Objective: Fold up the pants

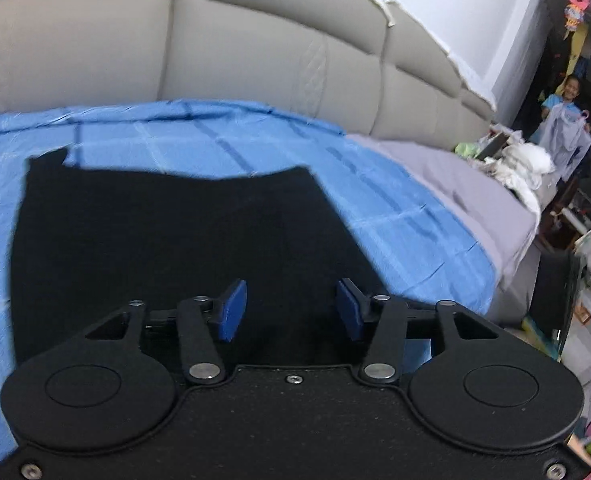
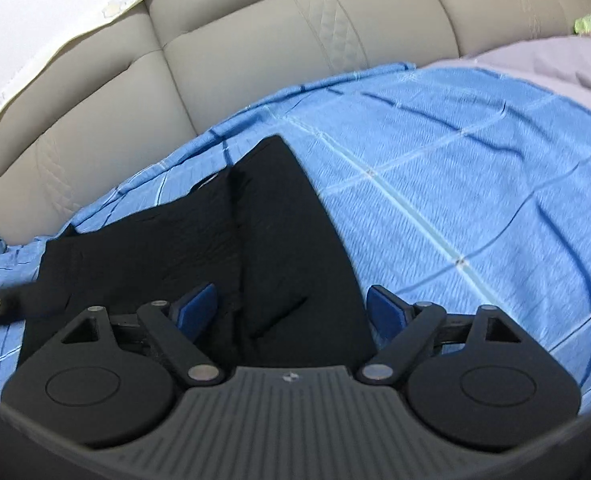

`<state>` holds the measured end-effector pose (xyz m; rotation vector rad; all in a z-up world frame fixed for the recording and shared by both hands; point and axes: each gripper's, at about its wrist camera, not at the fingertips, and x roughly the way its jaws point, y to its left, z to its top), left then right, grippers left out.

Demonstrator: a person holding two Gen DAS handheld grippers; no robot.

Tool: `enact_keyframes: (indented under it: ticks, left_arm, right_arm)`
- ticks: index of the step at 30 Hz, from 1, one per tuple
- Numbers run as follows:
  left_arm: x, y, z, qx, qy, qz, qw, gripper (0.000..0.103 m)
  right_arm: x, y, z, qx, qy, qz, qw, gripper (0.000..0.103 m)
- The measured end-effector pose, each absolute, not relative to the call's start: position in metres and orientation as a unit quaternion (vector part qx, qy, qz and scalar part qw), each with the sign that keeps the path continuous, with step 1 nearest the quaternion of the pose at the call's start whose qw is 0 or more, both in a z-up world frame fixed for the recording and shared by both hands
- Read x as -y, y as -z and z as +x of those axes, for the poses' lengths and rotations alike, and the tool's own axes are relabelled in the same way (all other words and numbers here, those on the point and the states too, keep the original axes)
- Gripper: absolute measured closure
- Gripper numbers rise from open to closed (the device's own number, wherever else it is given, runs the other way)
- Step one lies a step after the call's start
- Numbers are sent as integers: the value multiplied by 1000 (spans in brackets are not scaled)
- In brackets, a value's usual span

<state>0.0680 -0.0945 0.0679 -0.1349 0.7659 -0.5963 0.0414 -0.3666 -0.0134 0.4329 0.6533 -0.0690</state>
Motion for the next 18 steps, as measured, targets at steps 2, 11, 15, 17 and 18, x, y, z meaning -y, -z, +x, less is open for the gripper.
enact_keyframes:
  ticks: [2,11,15,17,18]
  left_arm:
    - [76,-63,51,-364,268,-69,889,54]
    - [27,-31,52,-360,111,-22,926,59]
    - [25,-39,67,-346,107,-21,932,60]
    - [24,-49,86,-332,93,-24,938,60]
    - [25,-55,95,-328,89,-21,940,60]
  right_arm:
    - [364,15,38,-309,23,218,926,14]
    - [339,3,23,-241,42,175,954,15]
    - [317,-20,33,-204,42,55,976,12]
    - [319,-29,56,-212,16,40,976,8]
    - [320,-31,74,-233,-9,42,971,8]
